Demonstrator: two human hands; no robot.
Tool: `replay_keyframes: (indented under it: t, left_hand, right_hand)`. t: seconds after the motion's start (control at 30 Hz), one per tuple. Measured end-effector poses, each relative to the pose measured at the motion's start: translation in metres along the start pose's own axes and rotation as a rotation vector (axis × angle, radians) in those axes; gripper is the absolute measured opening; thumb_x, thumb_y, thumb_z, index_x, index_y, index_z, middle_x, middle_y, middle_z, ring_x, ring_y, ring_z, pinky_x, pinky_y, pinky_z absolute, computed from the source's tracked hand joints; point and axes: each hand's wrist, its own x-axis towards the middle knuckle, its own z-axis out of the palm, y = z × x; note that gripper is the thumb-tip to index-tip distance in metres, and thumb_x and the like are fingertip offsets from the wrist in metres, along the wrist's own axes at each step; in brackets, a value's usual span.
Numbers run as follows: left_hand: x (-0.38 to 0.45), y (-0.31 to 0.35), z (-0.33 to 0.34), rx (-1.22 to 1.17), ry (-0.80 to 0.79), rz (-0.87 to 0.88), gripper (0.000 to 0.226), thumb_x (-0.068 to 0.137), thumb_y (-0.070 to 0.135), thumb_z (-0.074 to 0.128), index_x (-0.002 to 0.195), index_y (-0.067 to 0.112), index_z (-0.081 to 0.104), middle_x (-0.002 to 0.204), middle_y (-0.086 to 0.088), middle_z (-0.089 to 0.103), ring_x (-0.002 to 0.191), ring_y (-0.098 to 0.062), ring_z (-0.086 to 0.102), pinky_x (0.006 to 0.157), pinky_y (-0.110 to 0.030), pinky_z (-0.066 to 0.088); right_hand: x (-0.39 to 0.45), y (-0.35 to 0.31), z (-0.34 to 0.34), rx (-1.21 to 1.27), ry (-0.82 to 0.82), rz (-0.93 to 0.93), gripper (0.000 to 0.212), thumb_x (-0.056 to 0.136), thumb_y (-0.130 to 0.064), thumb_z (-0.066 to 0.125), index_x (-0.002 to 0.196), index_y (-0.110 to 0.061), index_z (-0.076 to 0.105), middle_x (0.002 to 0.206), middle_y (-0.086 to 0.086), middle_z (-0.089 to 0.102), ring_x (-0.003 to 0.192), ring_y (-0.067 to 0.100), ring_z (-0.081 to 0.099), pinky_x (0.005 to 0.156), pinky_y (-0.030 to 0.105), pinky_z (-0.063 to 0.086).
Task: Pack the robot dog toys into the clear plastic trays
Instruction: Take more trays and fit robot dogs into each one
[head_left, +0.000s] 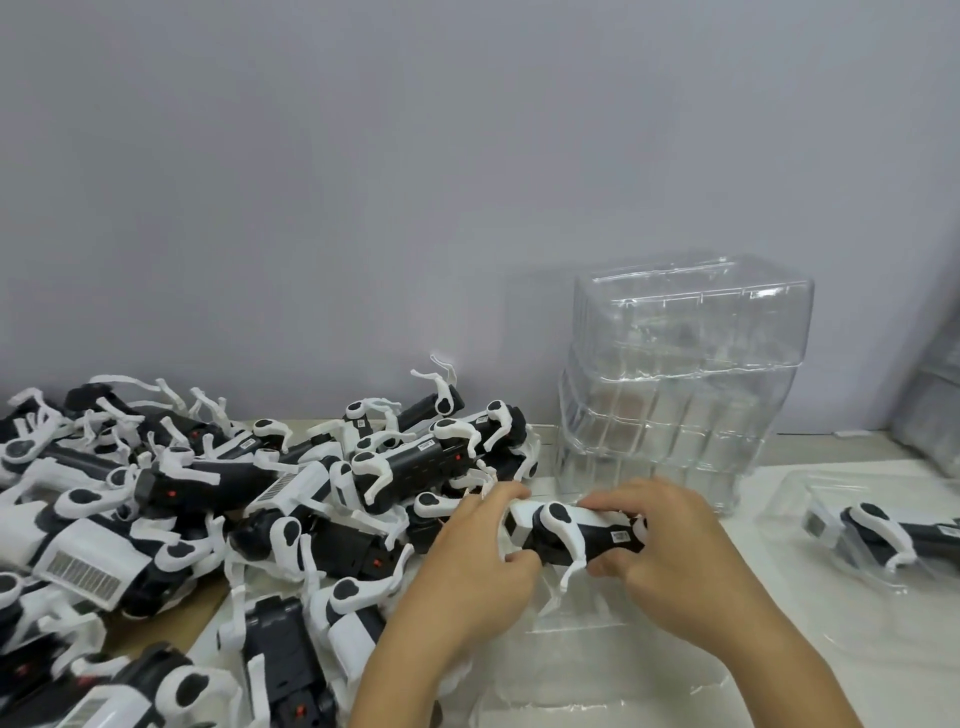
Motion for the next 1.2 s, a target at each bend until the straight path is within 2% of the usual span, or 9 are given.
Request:
replay_keyframes:
  t: [0.17, 0.37, 0.53, 0.6, 0.67, 0.9, 1.0, 1.1, 1.2]
  left_hand:
    - [0.001, 0.003, 0.001, -0.251, 0.046, -0.05, 0.022, 0.1, 0.034, 0.047, 0.116, 0.043, 0.06, 0.123, 0.017, 0.056, 0.113, 0.004, 0.049, 0.089, -0.02, 0.038]
    - [0.002, 0.003, 0.001, -0.3, 0.045, -0.102, 0.022, 0.101, 0.037, 0.047, 0.1, 0.051, 0.064, 0.103, 0.029, 0.063, 0.091, 0.021, 0.052, 0.071, -0.009, 0.037]
    - [0.003, 0.007, 0.005, -0.342, 0.08, -0.163, 0.019, 0.101, 0.036, 0.047, 0.103, 0.049, 0.06, 0.112, 0.012, 0.064, 0.096, -0.002, 0.06, 0.071, -0.019, 0.042]
    - [0.003, 0.011, 0.007, -0.34, 0.088, -0.174, 0.02, 0.102, 0.034, 0.044, 0.107, 0.05, 0.057, 0.11, 0.006, 0.065, 0.091, -0.005, 0.061, 0.063, -0.013, 0.043]
    - [0.002, 0.013, 0.006, -0.367, 0.098, -0.191, 0.019, 0.102, 0.035, 0.044, 0.11, 0.051, 0.053, 0.108, 0.008, 0.064, 0.085, -0.002, 0.06, 0.055, -0.007, 0.041]
    - [0.001, 0.013, 0.005, -0.445, 0.102, -0.247, 0.021, 0.097, 0.041, 0.05, 0.116, 0.048, 0.056, 0.107, 0.025, 0.054, 0.09, 0.012, 0.051, 0.065, -0.009, 0.034]
    - [0.0, 0.012, 0.005, -0.444, 0.093, -0.25, 0.016, 0.096, 0.041, 0.05, 0.109, 0.046, 0.058, 0.105, 0.029, 0.052, 0.09, 0.013, 0.05, 0.064, -0.009, 0.035]
    - [0.0, 0.011, 0.005, -0.443, 0.091, -0.244, 0.015, 0.096, 0.041, 0.051, 0.108, 0.046, 0.059, 0.105, 0.03, 0.053, 0.089, 0.014, 0.05, 0.063, -0.008, 0.035]
    - [0.0, 0.01, 0.004, -0.429, 0.101, -0.235, 0.013, 0.097, 0.043, 0.052, 0.108, 0.045, 0.058, 0.103, 0.03, 0.052, 0.087, 0.014, 0.05, 0.062, -0.007, 0.034]
  right_hand:
    - [0.003, 0.0, -0.002, 0.008, -0.011, -0.007, 0.039, 0.065, -0.017, 0.086, 0.092, -0.043, 0.073, 0.082, -0.016, 0.064, 0.088, 0.004, 0.053, 0.078, 0.034, 0.048]
    - [0.003, 0.001, -0.001, 0.03, -0.01, 0.005, 0.039, 0.066, -0.017, 0.086, 0.096, -0.039, 0.075, 0.085, -0.02, 0.063, 0.09, 0.003, 0.053, 0.08, 0.03, 0.046]
    - [0.004, 0.001, 0.001, 0.007, -0.001, 0.022, 0.039, 0.067, -0.018, 0.086, 0.1, -0.036, 0.075, 0.087, -0.021, 0.062, 0.094, 0.007, 0.053, 0.084, 0.035, 0.048]
    - [0.004, 0.0, 0.001, -0.003, 0.001, 0.028, 0.039, 0.066, -0.019, 0.086, 0.1, -0.036, 0.075, 0.087, -0.02, 0.062, 0.094, 0.007, 0.053, 0.084, 0.036, 0.048]
    - [0.004, 0.001, 0.002, -0.014, -0.002, 0.026, 0.037, 0.065, -0.019, 0.086, 0.097, -0.037, 0.075, 0.086, -0.019, 0.062, 0.092, 0.006, 0.053, 0.082, 0.037, 0.049]
    - [0.004, -0.001, -0.004, 0.045, -0.016, -0.013, 0.051, 0.062, -0.011, 0.088, 0.086, -0.051, 0.065, 0.08, -0.015, 0.063, 0.083, 0.001, 0.053, 0.073, 0.026, 0.045]
    - [0.005, 0.0, -0.006, 0.057, -0.025, -0.015, 0.044, 0.062, -0.008, 0.089, 0.066, -0.047, 0.069, 0.083, -0.015, 0.063, 0.081, 0.0, 0.054, 0.069, 0.02, 0.041]
    - [0.004, 0.0, -0.006, 0.043, -0.033, -0.024, 0.05, 0.062, -0.007, 0.088, 0.07, -0.051, 0.065, 0.087, -0.016, 0.063, 0.082, 0.0, 0.054, 0.068, 0.017, 0.04]
    - [0.004, 0.0, -0.004, -0.002, -0.031, -0.031, 0.038, 0.064, -0.008, 0.087, 0.08, -0.039, 0.073, 0.088, -0.018, 0.062, 0.087, -0.001, 0.054, 0.07, 0.016, 0.04]
